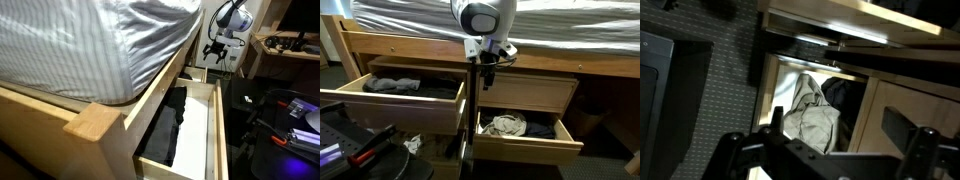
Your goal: Pull out the red shirt from the topmost drawer on the left and put it inside the topmost drawer on the right, close the topmost drawer on the right then close the topmost drawer on the left
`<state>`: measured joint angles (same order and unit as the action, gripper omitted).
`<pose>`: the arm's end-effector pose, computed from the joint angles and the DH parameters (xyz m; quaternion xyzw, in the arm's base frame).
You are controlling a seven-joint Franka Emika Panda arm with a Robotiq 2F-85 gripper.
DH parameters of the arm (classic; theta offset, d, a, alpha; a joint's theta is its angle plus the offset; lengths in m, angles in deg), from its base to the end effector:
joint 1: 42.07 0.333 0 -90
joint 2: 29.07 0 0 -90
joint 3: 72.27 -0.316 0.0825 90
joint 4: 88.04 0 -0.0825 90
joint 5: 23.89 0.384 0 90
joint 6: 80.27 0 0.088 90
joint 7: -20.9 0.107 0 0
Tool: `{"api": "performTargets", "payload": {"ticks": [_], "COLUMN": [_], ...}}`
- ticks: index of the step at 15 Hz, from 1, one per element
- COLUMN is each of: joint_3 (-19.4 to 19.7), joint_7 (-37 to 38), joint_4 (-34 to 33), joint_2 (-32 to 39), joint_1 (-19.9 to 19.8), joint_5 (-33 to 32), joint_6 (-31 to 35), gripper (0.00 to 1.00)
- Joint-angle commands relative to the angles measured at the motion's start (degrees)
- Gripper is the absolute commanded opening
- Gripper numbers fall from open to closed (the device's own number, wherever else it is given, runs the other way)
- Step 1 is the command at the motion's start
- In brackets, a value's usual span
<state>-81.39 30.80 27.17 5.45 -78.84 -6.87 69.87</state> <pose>0.5289 -0.2852 0.1534 -0.8849 0.4504 -0.0207 0.1171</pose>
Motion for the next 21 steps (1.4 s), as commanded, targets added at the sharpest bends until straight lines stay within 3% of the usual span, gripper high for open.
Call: {"api": "performTargets", "payload": {"ticks": [1,7,8,10,11,14,21], "joint_3": [8.27,16.81,17.26,15.28,16.87,16.34,23.66], "joint_7": [-0.6,0.15,-0.15,-4.13,-1.17,-2.47,3.77], "joint_4": [4.15,6.83,6.92,9.04,5.4,6.37,13.61], "joint_2": [-3.89,-5.69,-5.54,-7.63,-3.94,-5.59,-6.98], "joint_1": [7.7,17.36,18.08,17.24,18.43,18.36,24.77], "joint_5": [0.26,-2.19,-2.06,2.5,0.48,1.76,-12.02], "joint_6": [-6.47,-11.49,-10.4,-0.68,-5.6,-2.35,-14.04], "gripper": [1.0,1.0,1.0,1.0,1.0,1.0,1.0]}}
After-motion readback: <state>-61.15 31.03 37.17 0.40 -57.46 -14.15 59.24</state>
